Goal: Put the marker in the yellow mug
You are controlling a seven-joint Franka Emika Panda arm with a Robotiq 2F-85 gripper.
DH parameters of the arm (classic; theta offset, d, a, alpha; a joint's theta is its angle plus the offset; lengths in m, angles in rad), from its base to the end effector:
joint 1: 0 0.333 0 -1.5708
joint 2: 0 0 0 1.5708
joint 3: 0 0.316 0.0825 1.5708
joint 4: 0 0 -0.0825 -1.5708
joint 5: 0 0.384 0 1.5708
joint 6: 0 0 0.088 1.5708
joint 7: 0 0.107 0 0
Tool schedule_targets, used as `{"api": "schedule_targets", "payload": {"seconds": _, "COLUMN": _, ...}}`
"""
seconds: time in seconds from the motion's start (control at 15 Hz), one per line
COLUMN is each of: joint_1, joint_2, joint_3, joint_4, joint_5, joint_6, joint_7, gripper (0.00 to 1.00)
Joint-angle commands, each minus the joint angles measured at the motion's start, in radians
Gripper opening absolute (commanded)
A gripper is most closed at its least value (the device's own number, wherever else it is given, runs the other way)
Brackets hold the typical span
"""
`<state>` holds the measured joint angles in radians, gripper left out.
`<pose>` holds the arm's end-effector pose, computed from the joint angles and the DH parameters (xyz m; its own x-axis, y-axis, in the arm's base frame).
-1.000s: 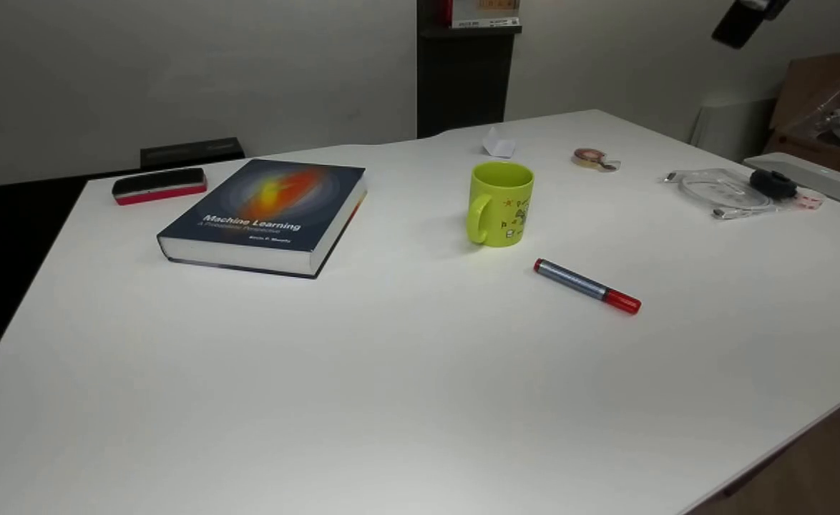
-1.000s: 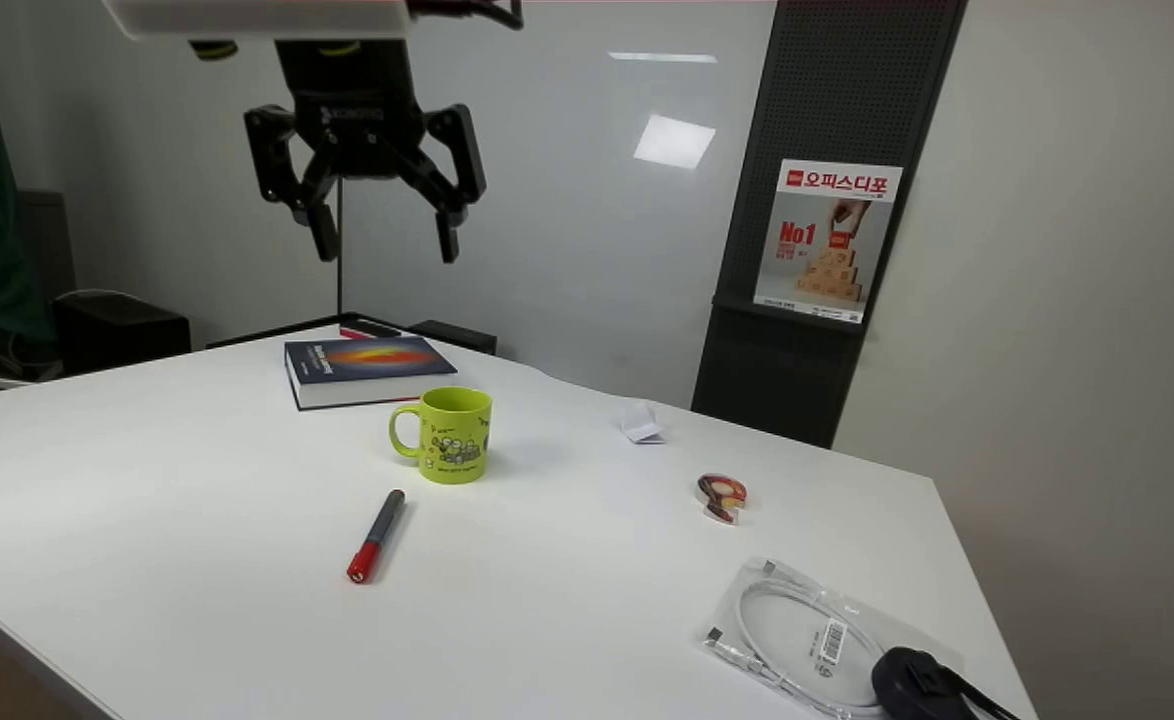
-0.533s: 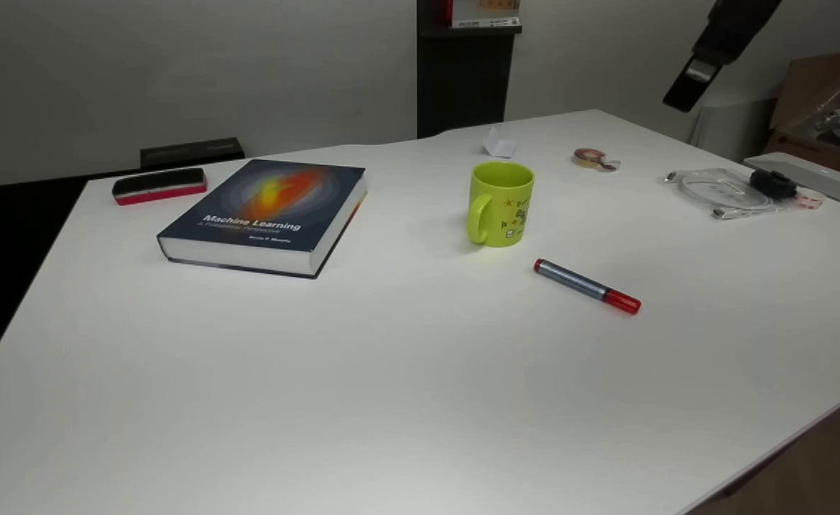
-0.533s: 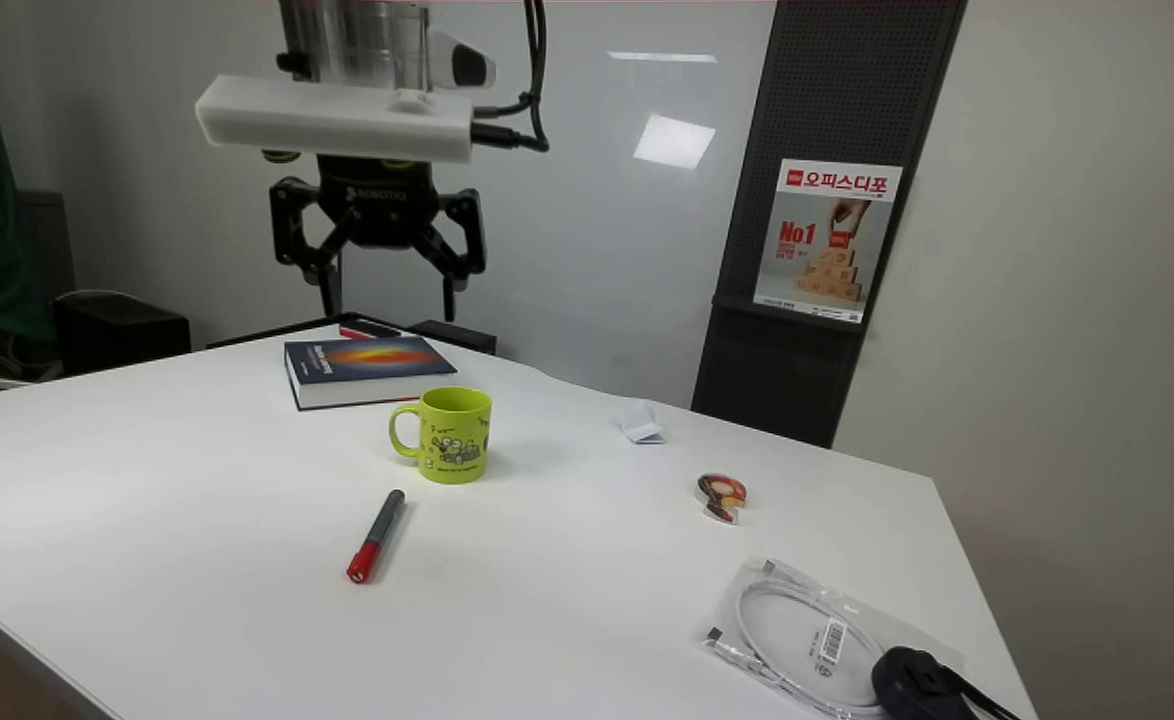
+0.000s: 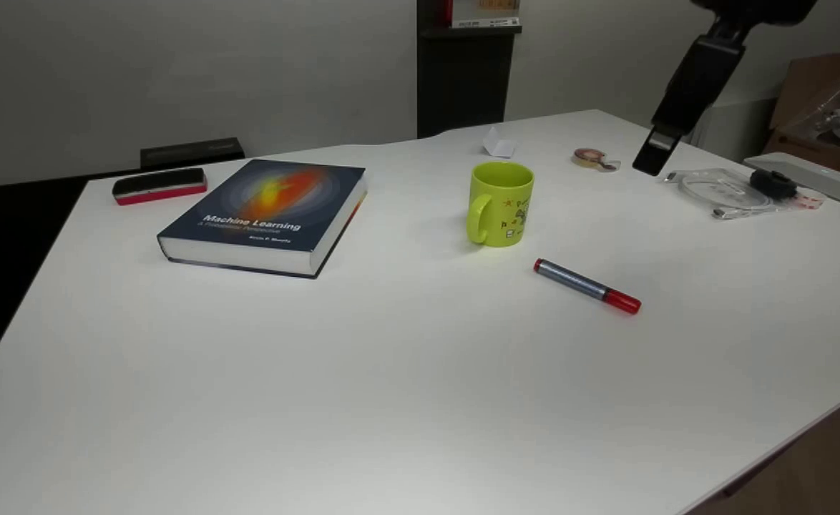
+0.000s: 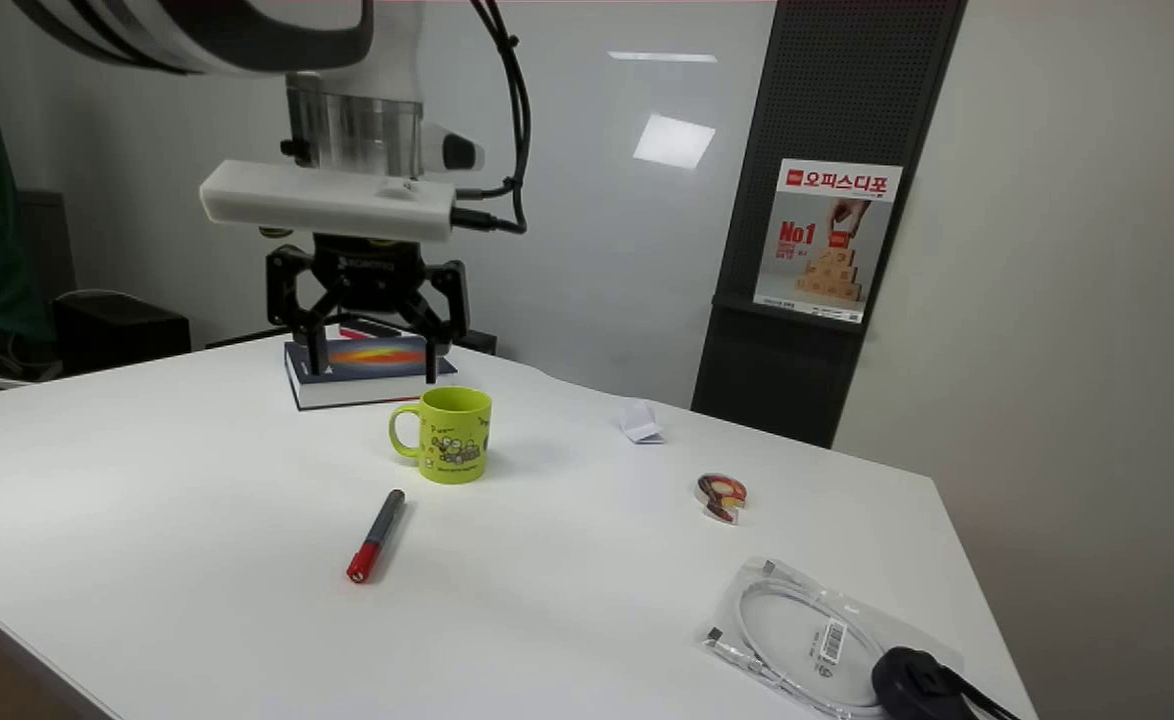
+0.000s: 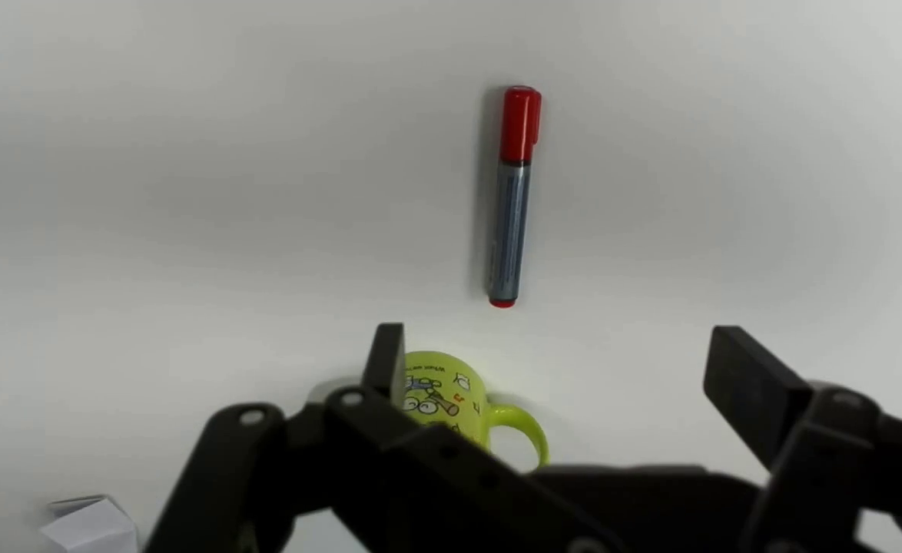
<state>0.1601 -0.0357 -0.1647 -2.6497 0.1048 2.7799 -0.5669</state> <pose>0.4400 -0.0063 0.2701 0.8789 0.4466 0.1676 0.4470 -0.8937 0.0374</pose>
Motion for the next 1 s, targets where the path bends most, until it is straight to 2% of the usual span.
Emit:
{"api": "schedule_targets", "payload": {"seconds": 0.0, "joint_1": -0.061, "joint_2": 0.025, "joint_3": 0.064, "joint_4": 0.011, "joint_5": -0.002, "joint_6": 0.005, "joint_7": 0.005, "gripper": 1.00}}
{"api": "schedule_targets", "payload": {"seconds": 0.07, "joint_1": -0.066, "joint_2": 0.045, "joint_3": 0.071, "joint_4": 0.020, "joint_5": -0.005, "joint_6": 0.010, "joint_7": 0.008, "gripper": 1.00}}
{"api": "schedule_targets", "payload": {"seconds": 0.27, "joint_1": -0.095, "joint_2": 0.113, "joint_3": 0.075, "joint_4": 0.042, "joint_5": -0.132, "joint_6": 0.072, "joint_7": 0.075, "gripper": 1.00}}
{"api": "schedule_targets", "payload": {"seconds": 0.53, "joint_1": -0.136, "joint_2": 0.211, "joint_3": 0.130, "joint_4": 0.052, "joint_5": -0.128, "joint_6": 0.182, "joint_7": 0.072, "gripper": 1.00}}
{"api": "schedule_targets", "payload": {"seconds": 0.67, "joint_1": -0.170, "joint_2": 0.256, "joint_3": 0.219, "joint_4": 0.050, "joint_5": -0.040, "joint_6": 0.239, "joint_7": 0.051, "gripper": 1.00}}
{"api": "schedule_targets", "payload": {"seconds": 0.73, "joint_1": -0.182, "joint_2": 0.205, "joint_3": 0.189, "joint_4": 0.029, "joint_5": -0.118, "joint_6": 0.197, "joint_7": 0.065, "gripper": 1.00}}
{"api": "schedule_targets", "payload": {"seconds": 0.93, "joint_1": -0.196, "joint_2": 0.254, "joint_3": 0.242, "joint_4": 0.035, "joint_5": -0.099, "joint_6": 0.234, "joint_7": 0.077, "gripper": 1.00}}
